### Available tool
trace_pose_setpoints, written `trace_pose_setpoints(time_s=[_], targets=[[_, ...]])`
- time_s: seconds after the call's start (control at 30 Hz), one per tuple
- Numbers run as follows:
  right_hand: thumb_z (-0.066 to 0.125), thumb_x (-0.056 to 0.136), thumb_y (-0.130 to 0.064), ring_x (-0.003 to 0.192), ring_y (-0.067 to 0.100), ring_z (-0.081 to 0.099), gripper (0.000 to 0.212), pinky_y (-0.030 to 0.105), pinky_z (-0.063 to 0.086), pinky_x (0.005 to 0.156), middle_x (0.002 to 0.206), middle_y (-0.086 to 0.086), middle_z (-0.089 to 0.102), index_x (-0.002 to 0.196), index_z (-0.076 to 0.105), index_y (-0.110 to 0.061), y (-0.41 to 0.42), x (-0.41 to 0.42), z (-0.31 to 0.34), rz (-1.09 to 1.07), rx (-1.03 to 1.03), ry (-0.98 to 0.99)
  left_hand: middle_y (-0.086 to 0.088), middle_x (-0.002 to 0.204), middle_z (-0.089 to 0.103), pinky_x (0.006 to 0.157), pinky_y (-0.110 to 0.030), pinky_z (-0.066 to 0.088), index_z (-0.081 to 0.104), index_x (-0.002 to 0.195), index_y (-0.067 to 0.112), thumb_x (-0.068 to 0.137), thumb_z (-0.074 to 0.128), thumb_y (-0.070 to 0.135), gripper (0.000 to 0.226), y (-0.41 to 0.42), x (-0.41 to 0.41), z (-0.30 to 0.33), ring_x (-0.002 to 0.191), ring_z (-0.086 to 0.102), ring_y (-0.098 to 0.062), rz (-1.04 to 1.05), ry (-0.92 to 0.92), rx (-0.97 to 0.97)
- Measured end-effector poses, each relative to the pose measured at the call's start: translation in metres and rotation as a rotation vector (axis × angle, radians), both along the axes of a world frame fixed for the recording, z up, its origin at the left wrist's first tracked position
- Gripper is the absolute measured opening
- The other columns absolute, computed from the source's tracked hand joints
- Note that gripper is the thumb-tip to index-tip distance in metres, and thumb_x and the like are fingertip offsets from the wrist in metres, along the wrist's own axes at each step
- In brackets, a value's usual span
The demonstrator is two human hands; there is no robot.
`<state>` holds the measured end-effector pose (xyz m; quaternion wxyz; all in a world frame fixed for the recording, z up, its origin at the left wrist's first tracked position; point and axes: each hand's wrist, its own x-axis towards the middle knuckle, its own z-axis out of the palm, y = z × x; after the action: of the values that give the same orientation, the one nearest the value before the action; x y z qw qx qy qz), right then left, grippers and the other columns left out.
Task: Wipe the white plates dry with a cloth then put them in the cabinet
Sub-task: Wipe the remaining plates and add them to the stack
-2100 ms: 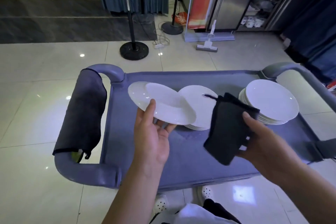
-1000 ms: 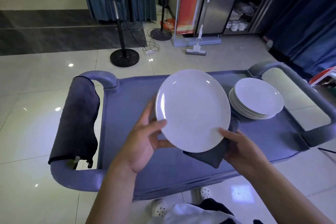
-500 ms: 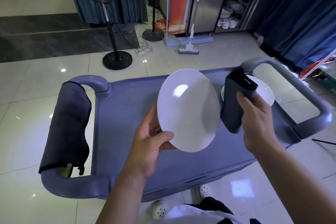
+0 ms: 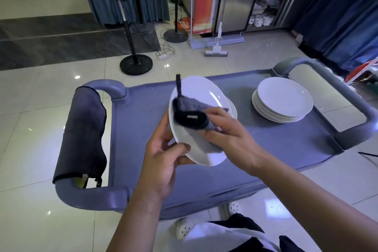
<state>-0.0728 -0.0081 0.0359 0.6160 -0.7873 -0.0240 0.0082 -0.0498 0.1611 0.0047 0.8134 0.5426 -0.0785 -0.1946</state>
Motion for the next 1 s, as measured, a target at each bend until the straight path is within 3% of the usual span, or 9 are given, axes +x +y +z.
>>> trace_pose_setpoints(time_s=[0.17,0.27,0.33,0.47,0.63,0.7,0.8,0.93,1.0], targets=[[0.06,0.089,-0.023,0.122,0.008,0.046,0.019,0.013,0.034,0.1,0.12,-0.022,0.056,0.104,0.07,-0.03,-0.021,-0.023,-0.028,0.193,-0.156,0.067,-0.014,0.126,0.07,0.068,-0.046,0.06,0.057,0.141,0.036,0.069,0.055,-0.007,0.084,0.014,0.0,-0.007,0.101,0.069,-0.029,0.094,0.031,-0.025],[0.063,0.094,-0.016,0.107,0.005,0.056,0.017,0.012,0.039,0.091,0.111,-0.022,0.062,0.109,0.072,-0.017,-0.038,-0.037,-0.041,0.157,-0.155,0.122,-0.009,0.125,0.07,0.067,-0.042,0.06,0.055,0.143,0.034,0.069,0.057,-0.008,0.086,0.019,0.002,-0.012,0.103,0.067,-0.027,0.144,0.058,-0.048],[0.059,0.098,-0.005,0.09,0.006,0.061,0.021,0.015,0.045,0.083,0.098,-0.013,0.069,0.11,0.074,-0.013,-0.047,-0.047,-0.046,0.025,0.038,0.22,-0.006,0.122,0.069,0.068,-0.041,0.06,0.055,0.143,0.034,0.07,0.056,-0.008,0.084,0.019,0.003,-0.017,0.104,0.064,-0.024,0.16,0.074,-0.06],[0.052,0.102,-0.014,0.104,0.029,0.067,0.022,0.049,0.056,0.084,0.102,0.005,0.077,0.106,0.074,-0.017,-0.065,-0.059,-0.055,-0.481,0.426,0.421,0.0,0.125,0.068,0.067,-0.039,0.058,0.054,0.144,0.036,0.072,0.055,-0.007,0.084,0.019,0.004,-0.022,0.107,0.063,-0.023,0.157,0.109,-0.074],[0.055,0.102,-0.02,0.097,0.016,0.067,0.016,0.039,0.054,0.072,0.091,-0.011,0.076,0.1,0.071,-0.022,-0.072,-0.035,-0.022,-0.656,0.341,0.24,0.001,0.124,0.069,0.07,-0.042,0.059,0.056,0.141,0.04,0.073,0.057,-0.006,0.082,0.004,0.003,-0.02,0.107,0.064,-0.022,0.08,0.077,0.002],[0.057,0.101,-0.022,0.081,0.006,0.065,0.017,0.035,0.052,0.072,0.083,-0.017,0.073,0.094,0.072,-0.024,-0.067,-0.011,-0.002,-0.614,0.266,0.138,0.002,0.128,0.069,0.071,-0.044,0.059,0.059,0.137,0.043,0.07,0.057,-0.005,0.083,-0.008,-0.001,-0.018,0.11,0.064,-0.023,0.03,0.051,0.051],[0.059,0.1,-0.026,0.072,0.006,0.059,0.014,0.028,0.047,0.065,0.073,-0.022,0.065,0.096,0.072,-0.029,-0.053,0.012,0.02,-0.427,0.107,0.085,0.001,0.133,0.068,0.071,-0.044,0.06,0.059,0.137,0.046,0.07,0.058,-0.005,0.084,-0.029,-0.008,-0.012,0.112,0.065,-0.022,-0.064,0.015,0.069],[0.059,0.1,-0.015,0.084,-0.003,0.062,0.015,0.014,0.047,0.076,0.092,-0.015,0.067,0.094,0.07,-0.024,-0.023,0.005,0.022,-0.063,0.042,0.08,-0.003,0.131,0.069,0.072,-0.046,0.06,0.062,0.134,0.043,0.072,0.057,-0.006,0.08,-0.032,-0.001,-0.008,0.114,0.067,-0.025,-0.042,0.003,0.007],[0.059,0.096,-0.018,0.098,0.005,0.063,0.013,0.018,0.05,0.085,0.107,0.001,0.066,0.101,0.07,-0.014,-0.016,-0.005,0.011,0.047,0.052,0.098,-0.01,0.131,0.069,0.075,-0.051,0.06,0.061,0.137,0.036,0.075,0.056,-0.004,0.074,-0.024,0.003,-0.009,0.116,0.067,-0.034,-0.011,0.031,-0.028]])
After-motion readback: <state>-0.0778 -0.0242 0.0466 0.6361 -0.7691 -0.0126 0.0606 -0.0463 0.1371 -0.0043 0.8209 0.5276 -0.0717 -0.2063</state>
